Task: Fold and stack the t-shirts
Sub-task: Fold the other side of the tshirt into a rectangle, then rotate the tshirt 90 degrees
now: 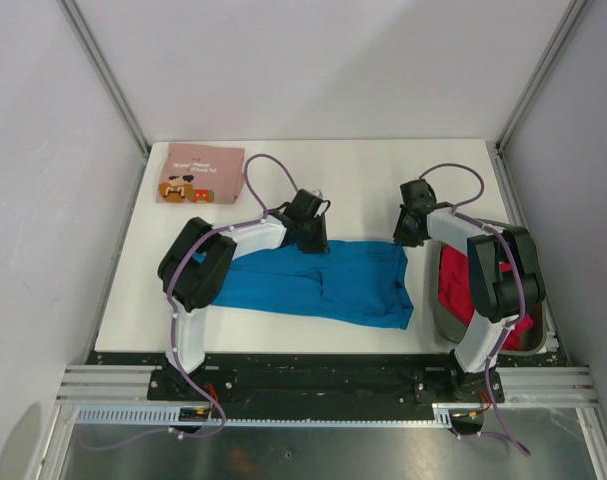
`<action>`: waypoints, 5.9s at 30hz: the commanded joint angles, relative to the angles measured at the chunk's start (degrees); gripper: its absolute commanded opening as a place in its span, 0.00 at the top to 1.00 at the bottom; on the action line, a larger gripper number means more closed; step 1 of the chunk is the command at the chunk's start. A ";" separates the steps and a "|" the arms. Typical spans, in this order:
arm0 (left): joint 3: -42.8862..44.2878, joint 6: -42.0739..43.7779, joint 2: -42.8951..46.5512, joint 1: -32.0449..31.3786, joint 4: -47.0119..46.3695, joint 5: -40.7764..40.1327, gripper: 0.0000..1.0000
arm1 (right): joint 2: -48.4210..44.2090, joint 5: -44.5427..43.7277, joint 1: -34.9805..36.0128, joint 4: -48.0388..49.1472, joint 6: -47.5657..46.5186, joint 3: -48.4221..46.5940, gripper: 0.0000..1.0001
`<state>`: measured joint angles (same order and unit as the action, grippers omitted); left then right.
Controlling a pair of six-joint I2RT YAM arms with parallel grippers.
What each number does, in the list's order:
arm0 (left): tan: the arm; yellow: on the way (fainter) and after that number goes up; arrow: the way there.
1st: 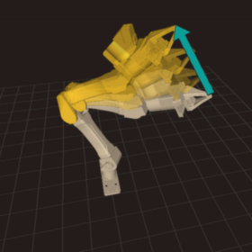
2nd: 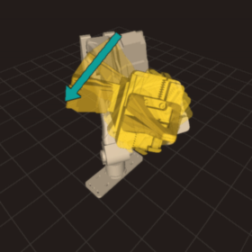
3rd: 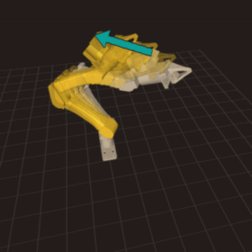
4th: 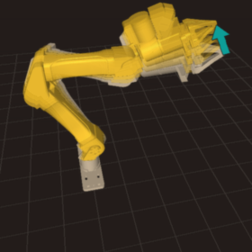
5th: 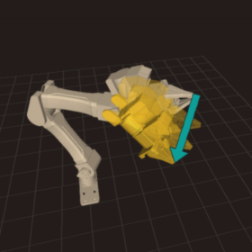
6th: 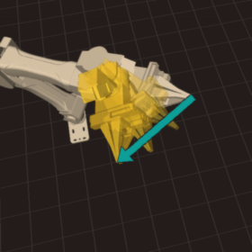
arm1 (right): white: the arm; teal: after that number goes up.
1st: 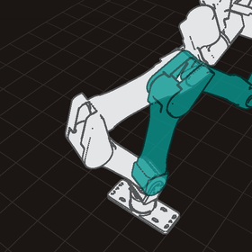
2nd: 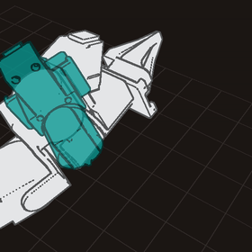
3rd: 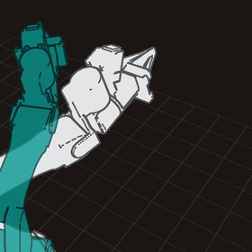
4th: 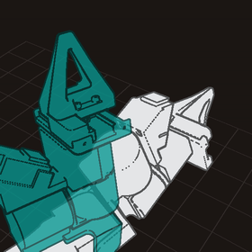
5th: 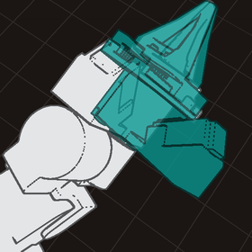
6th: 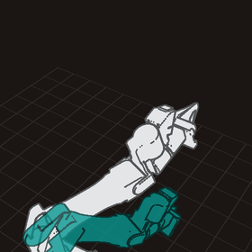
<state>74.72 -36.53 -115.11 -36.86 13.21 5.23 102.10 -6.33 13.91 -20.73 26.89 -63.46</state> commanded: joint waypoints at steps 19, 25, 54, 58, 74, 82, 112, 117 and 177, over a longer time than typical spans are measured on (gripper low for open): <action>-2.51 -3.37 -1.43 1.90 2.81 -4.81 0.74 | -6.46 -4.00 -3.95 -5.90 2.21 -2.19 0.88; -2.43 -3.28 -1.42 2.08 2.83 -4.58 0.74 | -5.27 -3.99 -4.61 -6.68 1.80 -2.15 0.81; -2.09 -3.03 -1.48 2.12 2.86 -3.68 0.74 | -7.15 -7.30 3.59 -6.26 2.19 0.57 0.80; -1.83 -3.02 -1.52 2.06 2.82 -3.57 0.74 | -7.59 -6.90 1.56 -5.69 2.76 3.66 0.93; 1.46 0.41 -0.12 2.13 2.83 0.13 0.67 | -16.14 0.97 -1.00 -7.67 3.29 5.23 0.81; 4.60 3.17 7.22 2.08 2.84 2.92 0.57 | -33.39 8.24 7.49 -10.82 15.80 18.74 0.61; -4.08 3.84 23.11 4.64 3.11 4.17 0.53 | -48.01 2.81 21.12 -4.87 54.34 39.94 0.42; -4.96 4.03 23.59 4.83 3.11 4.04 0.54 | -47.87 1.04 18.98 -4.73 53.17 40.41 0.43; -25.09 5.70 24.16 0.60 9.50 -1.90 0.61 | 39.30 12.20 -9.05 -14.71 3.71 -70.01 0.41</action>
<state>51.33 -29.98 -89.58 -34.52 22.04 7.20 148.18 6.98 5.10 -34.22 33.34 -134.21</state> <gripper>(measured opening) 0.404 0.577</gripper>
